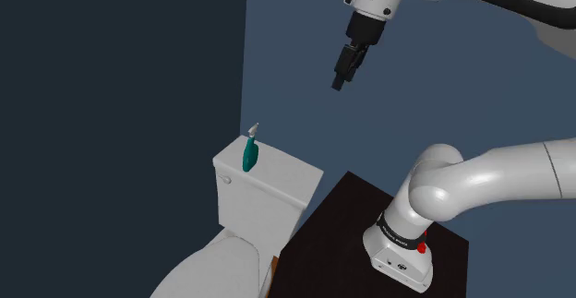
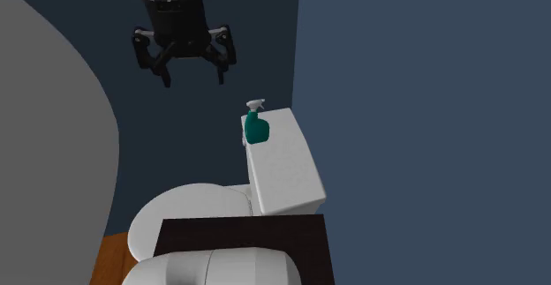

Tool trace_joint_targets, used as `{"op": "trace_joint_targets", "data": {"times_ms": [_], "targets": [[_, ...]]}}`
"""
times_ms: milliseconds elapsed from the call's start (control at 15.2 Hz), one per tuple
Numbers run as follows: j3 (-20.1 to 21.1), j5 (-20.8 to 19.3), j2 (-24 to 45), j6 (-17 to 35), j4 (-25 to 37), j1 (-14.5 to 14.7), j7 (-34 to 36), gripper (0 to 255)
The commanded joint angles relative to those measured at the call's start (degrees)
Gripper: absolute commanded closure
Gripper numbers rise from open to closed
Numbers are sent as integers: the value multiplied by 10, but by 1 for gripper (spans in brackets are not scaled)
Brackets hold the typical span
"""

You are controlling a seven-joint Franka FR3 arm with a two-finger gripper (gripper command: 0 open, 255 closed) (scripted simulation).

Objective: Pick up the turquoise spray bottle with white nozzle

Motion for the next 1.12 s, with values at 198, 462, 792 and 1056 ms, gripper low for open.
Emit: {"op": "trace_joint_targets", "data": {"times_ms": [198,462,792,1056], "targets": [[30,9,34,54,-19,-15,56,0],[68,15,92,123,-32,-35,132,0],[111,9,180,204,-28,-64,229,0],[141,-9,260,262,-10,-88,310,0]]}}
